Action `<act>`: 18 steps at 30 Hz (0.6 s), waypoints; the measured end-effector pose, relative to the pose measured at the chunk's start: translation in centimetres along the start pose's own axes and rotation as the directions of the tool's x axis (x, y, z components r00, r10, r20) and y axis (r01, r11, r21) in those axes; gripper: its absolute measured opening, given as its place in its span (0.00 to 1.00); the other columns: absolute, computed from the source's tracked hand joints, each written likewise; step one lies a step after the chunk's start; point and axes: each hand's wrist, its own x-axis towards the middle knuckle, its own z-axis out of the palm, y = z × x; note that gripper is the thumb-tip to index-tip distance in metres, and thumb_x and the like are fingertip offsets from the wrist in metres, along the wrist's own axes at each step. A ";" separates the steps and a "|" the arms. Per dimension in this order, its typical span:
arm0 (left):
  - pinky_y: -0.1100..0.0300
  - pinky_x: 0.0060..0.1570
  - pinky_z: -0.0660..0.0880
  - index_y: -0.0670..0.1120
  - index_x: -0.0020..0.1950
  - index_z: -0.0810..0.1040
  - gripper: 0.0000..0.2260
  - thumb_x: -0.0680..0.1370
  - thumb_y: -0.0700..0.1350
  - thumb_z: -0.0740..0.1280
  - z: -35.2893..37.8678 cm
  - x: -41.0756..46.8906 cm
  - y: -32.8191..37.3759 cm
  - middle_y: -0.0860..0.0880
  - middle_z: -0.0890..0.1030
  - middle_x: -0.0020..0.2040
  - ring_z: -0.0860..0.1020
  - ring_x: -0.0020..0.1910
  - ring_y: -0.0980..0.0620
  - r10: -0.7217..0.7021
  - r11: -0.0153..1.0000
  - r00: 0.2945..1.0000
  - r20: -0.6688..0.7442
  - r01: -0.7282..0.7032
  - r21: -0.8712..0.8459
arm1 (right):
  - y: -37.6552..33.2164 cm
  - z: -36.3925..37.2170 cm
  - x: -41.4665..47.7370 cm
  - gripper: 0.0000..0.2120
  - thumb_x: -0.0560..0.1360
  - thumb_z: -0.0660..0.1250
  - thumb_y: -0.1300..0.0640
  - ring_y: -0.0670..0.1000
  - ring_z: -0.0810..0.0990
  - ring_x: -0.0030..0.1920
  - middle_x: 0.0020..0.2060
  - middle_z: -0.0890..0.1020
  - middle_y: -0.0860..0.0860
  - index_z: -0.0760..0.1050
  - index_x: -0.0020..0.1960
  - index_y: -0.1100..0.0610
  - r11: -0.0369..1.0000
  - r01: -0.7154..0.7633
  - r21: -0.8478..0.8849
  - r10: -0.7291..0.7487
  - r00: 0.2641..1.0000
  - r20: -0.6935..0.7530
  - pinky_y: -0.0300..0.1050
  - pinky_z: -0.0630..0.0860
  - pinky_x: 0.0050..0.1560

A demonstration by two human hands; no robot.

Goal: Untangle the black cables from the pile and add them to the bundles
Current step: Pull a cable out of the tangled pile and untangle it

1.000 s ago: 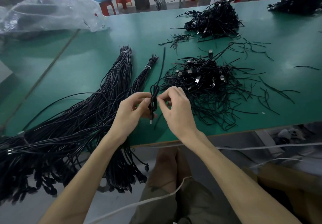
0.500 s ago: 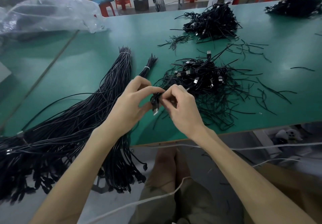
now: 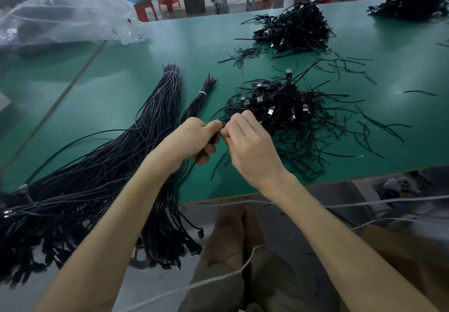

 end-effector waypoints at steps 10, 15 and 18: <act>0.60 0.28 0.74 0.44 0.41 0.78 0.20 0.85 0.56 0.62 -1.4 2.5 -1.1 0.49 0.74 0.29 0.73 0.26 0.49 -0.085 0.996 0.908 0.411 0.091 0.005 | 1.6 0.2 -1.3 0.11 0.79 0.66 0.70 0.58 0.74 0.38 0.36 0.75 0.56 0.74 0.40 0.61 0.980 0.135 -0.145 -0.130 0.990 0.044 0.52 0.76 0.41; 0.52 0.50 0.80 0.43 0.70 0.77 0.14 0.87 0.44 0.60 -1.8 1.3 -2.5 0.41 0.84 0.45 0.83 0.43 0.44 0.319 0.894 0.903 0.289 -0.185 -0.407 | 2.4 -0.8 -1.4 0.07 0.80 0.68 0.65 0.56 0.73 0.44 0.40 0.76 0.55 0.74 0.44 0.62 0.969 -0.215 0.117 0.211 0.976 0.050 0.45 0.72 0.48; 0.52 0.54 0.78 0.44 0.75 0.74 0.18 0.84 0.38 0.65 -1.6 0.5 -2.9 0.40 0.81 0.49 0.82 0.47 0.44 0.505 0.833 0.808 0.303 -0.364 -0.416 | 2.3 -1.0 -1.4 0.06 0.80 0.68 0.65 0.53 0.72 0.45 0.41 0.74 0.52 0.74 0.45 0.61 0.929 -0.315 0.195 0.302 0.949 0.096 0.42 0.70 0.49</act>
